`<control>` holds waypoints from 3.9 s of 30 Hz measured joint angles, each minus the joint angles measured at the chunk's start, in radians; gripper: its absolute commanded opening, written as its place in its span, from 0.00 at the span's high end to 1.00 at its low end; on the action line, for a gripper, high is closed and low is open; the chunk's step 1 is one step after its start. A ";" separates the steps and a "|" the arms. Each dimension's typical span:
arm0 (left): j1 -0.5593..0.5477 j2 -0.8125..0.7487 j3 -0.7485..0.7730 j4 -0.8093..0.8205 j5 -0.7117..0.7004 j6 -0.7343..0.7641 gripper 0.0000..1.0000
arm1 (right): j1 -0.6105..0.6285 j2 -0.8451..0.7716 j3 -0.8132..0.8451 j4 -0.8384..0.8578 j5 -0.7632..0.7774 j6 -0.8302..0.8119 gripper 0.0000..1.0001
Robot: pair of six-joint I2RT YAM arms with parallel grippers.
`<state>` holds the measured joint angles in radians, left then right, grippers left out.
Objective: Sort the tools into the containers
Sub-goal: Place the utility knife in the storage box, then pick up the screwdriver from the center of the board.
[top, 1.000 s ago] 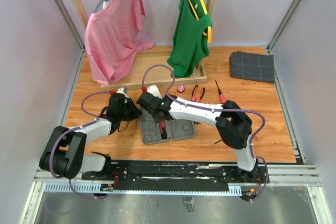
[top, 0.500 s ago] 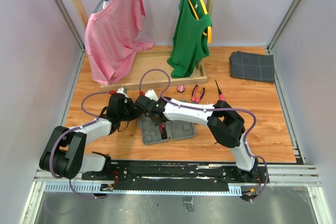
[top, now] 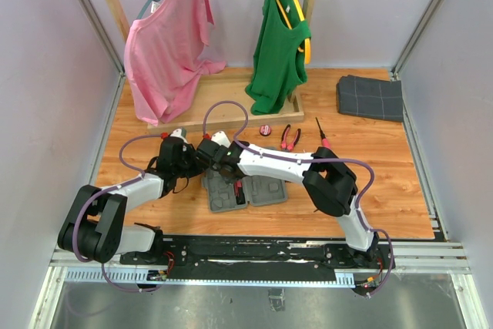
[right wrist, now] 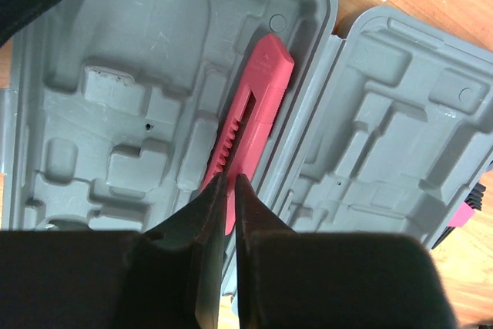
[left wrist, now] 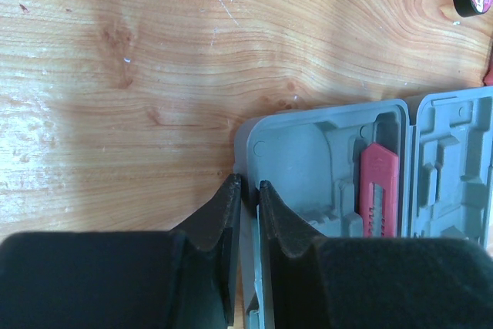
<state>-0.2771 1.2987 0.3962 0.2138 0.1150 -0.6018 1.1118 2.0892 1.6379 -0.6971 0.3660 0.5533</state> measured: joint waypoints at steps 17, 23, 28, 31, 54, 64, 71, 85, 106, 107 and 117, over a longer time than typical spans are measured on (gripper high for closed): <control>0.000 0.002 0.000 0.000 0.002 0.000 0.84 | 0.000 0.015 0.023 -0.045 -0.005 0.020 0.93; 0.000 0.005 0.000 0.002 0.003 0.000 0.84 | -0.003 -0.008 -0.019 -0.013 -0.014 0.032 0.94; 0.000 0.011 0.000 0.009 0.012 0.000 0.85 | -0.016 -0.068 -0.117 0.076 -0.055 0.053 0.95; 0.000 0.014 0.000 0.012 0.014 0.000 0.85 | -0.033 -0.083 -0.141 0.100 -0.079 0.057 0.96; 0.000 0.023 0.000 0.025 0.020 0.000 0.86 | -0.042 -0.103 -0.259 0.193 -0.092 0.116 0.99; 0.000 0.025 0.000 0.030 0.021 0.000 0.86 | -0.042 -0.146 -0.296 0.230 -0.085 0.126 0.92; 0.000 0.028 0.000 0.034 0.034 0.000 0.86 | -0.041 -0.183 -0.301 0.241 -0.097 0.075 0.69; 0.000 0.027 0.000 0.036 0.032 0.000 0.79 | -0.063 -0.529 -0.484 0.359 -0.063 -0.018 0.55; 0.001 -0.262 0.003 -0.167 -0.033 0.011 0.47 | -0.367 -1.015 -0.945 0.309 0.085 0.047 0.33; 0.001 -0.285 0.011 -0.187 -0.039 0.013 0.46 | -0.379 -1.034 -0.959 0.298 0.098 0.062 0.33; 0.001 -0.379 0.116 -0.357 -0.096 0.053 0.38 | -0.480 -1.114 -1.061 0.196 0.185 0.261 0.29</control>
<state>-0.2760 0.9195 0.5121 -0.1436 0.0193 -0.5491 0.6315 0.9752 0.5770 -0.5011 0.5514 0.8139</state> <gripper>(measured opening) 0.602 0.693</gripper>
